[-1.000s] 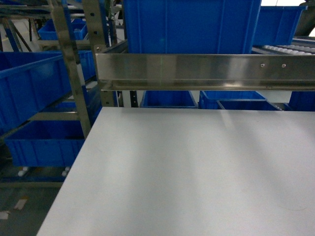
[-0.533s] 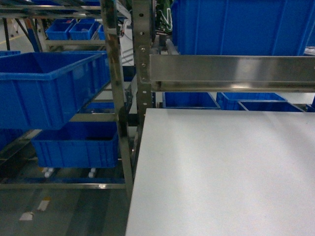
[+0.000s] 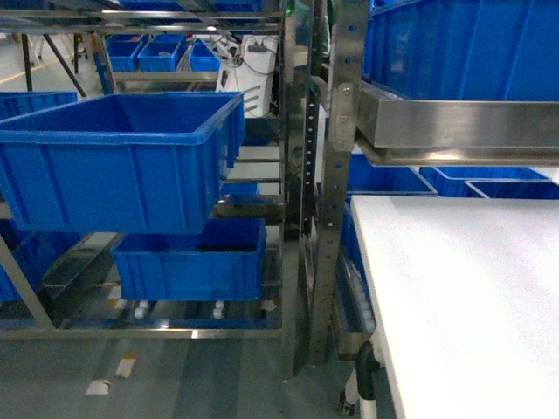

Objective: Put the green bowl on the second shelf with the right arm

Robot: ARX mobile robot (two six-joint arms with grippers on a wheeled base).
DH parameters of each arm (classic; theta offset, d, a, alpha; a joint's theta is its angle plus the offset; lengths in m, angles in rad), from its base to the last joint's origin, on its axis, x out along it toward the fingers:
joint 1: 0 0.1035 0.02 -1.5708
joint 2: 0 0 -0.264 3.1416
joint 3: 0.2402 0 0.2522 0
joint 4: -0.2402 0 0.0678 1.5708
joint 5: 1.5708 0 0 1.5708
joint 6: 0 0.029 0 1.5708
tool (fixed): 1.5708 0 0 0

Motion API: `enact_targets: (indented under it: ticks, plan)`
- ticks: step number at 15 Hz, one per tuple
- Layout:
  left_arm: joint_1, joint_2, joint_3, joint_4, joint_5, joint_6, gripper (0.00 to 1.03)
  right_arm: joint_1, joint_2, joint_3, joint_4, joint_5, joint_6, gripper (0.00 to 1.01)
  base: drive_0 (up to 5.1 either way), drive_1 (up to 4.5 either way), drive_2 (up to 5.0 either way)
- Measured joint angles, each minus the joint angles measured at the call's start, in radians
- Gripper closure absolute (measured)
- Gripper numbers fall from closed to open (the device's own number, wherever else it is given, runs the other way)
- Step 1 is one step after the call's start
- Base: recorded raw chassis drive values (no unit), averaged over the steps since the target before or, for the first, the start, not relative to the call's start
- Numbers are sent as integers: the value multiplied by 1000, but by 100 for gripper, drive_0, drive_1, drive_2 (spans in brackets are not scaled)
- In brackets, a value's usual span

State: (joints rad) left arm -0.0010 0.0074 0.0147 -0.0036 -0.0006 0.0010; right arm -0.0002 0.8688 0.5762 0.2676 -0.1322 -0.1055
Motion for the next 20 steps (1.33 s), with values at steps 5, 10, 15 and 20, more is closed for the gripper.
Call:
enact_targets:
  ticks: [5,10,15,20]
  plan:
    - [0,0,0,-1,0,0,5,0,0,0,-2,0,0,99,-499,247,247]
    - [0,0,0,0,0,0,5,0,0,0,0,0,0,99,-496,249,249]
    - [0,0,0,-2,-2,0,5,0,0,0,0,0,0,99,-496,249,249]
    - [0,0,0,-1,0,0,5,0,1,0,-4,0,0,99,-496,249,249]
